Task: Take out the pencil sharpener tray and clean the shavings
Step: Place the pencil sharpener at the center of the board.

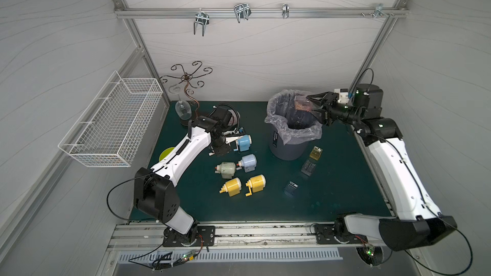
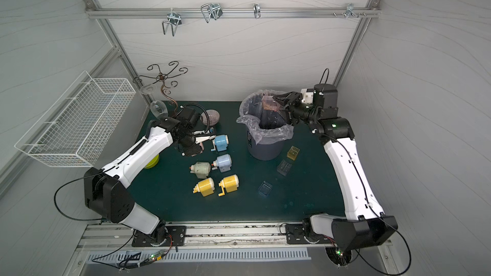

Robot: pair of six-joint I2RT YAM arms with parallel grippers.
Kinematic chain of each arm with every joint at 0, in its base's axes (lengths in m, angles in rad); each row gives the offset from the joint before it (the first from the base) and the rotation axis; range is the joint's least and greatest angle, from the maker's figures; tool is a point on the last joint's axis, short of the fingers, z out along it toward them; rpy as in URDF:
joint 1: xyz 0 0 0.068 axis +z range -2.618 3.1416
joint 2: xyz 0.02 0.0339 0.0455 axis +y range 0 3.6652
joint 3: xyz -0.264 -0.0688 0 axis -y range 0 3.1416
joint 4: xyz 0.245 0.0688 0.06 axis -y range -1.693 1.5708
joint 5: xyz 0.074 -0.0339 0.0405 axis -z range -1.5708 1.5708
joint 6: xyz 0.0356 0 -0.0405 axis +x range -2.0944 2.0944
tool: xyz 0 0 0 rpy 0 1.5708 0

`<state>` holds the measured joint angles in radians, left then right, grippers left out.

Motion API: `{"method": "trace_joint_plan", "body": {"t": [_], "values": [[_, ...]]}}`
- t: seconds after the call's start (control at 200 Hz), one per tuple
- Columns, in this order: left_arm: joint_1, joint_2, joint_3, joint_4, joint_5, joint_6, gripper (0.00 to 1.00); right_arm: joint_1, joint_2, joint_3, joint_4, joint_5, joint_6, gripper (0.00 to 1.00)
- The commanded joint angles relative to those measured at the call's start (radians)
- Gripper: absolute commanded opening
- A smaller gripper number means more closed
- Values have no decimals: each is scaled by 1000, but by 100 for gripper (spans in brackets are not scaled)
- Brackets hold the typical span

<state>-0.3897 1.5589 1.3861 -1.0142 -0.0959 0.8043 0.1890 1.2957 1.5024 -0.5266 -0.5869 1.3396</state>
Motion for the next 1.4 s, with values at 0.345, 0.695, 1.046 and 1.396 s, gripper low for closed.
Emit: {"method": "trace_joint_plan", "body": {"t": [0.345,0.695,1.046,1.396], "values": [[70,102,-52,242,-40,72,0,-83,84,-4,49,-231,475,0],[90,177,-50,325,-64,47,0,-92,124,-44,235,-299,612,0],[94,239,-12,305,-34,13,0,-101,60,26,177,-207,380,0],[94,297,-5,320,-22,0,15,-60,-57,-7,-71,-30,-266,0]]}}
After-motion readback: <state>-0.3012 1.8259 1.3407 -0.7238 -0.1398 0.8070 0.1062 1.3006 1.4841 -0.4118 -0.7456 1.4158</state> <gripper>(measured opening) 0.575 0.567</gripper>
